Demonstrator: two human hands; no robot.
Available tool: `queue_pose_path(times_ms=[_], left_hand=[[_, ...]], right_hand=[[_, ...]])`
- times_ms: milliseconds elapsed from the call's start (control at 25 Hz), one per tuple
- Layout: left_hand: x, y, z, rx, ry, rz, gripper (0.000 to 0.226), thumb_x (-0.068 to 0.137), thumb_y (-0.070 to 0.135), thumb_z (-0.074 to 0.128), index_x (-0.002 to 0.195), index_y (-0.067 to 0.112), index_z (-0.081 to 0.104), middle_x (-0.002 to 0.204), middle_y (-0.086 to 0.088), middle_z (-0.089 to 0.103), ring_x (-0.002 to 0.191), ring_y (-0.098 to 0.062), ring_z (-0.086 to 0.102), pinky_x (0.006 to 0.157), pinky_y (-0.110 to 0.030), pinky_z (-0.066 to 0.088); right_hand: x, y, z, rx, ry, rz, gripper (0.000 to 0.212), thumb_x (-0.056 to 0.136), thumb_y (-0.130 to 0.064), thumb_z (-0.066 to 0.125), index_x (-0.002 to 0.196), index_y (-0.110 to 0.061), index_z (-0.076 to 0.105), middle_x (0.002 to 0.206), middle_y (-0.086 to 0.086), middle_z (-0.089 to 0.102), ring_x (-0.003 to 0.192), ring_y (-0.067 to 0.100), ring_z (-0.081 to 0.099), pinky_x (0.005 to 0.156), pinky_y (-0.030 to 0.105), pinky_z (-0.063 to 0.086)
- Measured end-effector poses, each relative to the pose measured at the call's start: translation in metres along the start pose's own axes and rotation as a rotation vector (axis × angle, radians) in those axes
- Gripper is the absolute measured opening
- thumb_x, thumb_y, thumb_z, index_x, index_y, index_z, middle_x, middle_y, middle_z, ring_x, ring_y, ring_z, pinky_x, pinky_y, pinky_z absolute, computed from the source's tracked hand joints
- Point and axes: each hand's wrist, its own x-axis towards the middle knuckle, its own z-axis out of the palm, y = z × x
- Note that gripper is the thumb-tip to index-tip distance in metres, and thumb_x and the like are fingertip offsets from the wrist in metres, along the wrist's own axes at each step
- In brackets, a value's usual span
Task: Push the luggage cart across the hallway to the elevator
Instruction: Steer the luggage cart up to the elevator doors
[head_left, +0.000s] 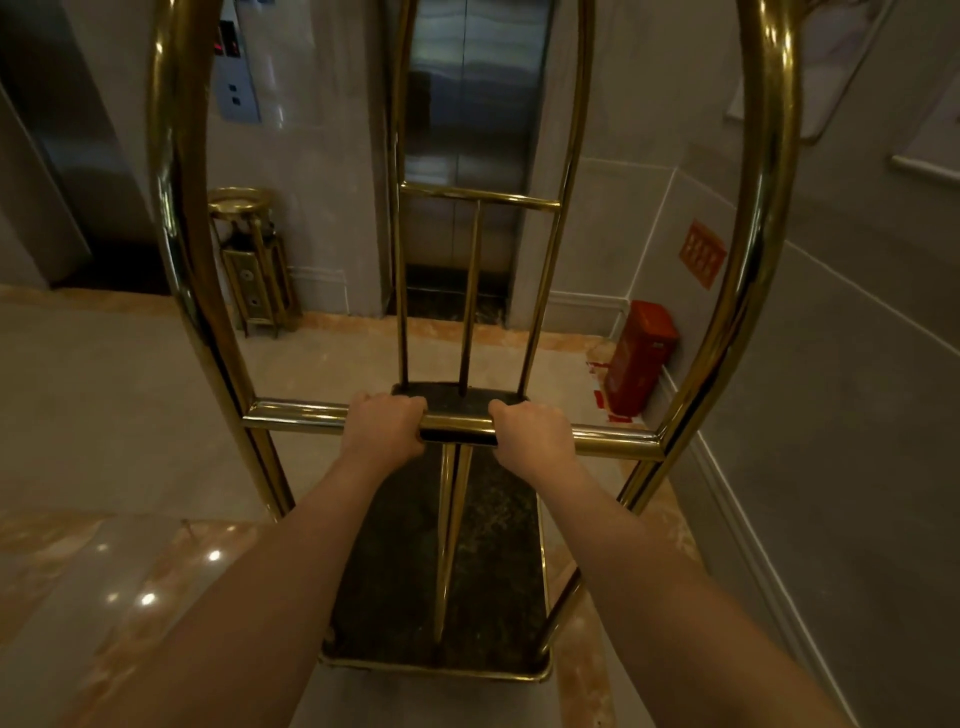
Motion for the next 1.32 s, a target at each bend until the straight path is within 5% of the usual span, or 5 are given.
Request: queue_pose_path(times_ms=[560,1320], left_hand=[[0.189,-0.037,0.036,-0.020,0.021,0.081,0.021,0.084,0.030,0.067,0.099,0.025,0.055,0.088,0.002,0.063,0.087,-0.020,0.061,0.087,-0.040,0.042],[0.432,-0.066,0.079,-0.036,0.102,0.014,0.016,0.080,0.028,0.071,0.092,0.025,0.062,0.082,0.003,0.064,0.076,-0.017,0.060,0.069,-0.032,0.039]], right_hand=[[0.181,0.059,0.029,0.052,-0.011,0.058,0.024,0.088,-0.024,0.066,0.110,-0.025,0.056,0.081,-0.004,0.060,0.072,0.018,0.059,0.068,0.037,0.055],[0.413,0.155,0.063,0.021,0.036,-0.091,0.024,0.090,-0.024,0.065,0.113,-0.021,0.056,0.079,-0.002,0.061,0.066,0.018,0.058,0.064,0.036,0.055]])
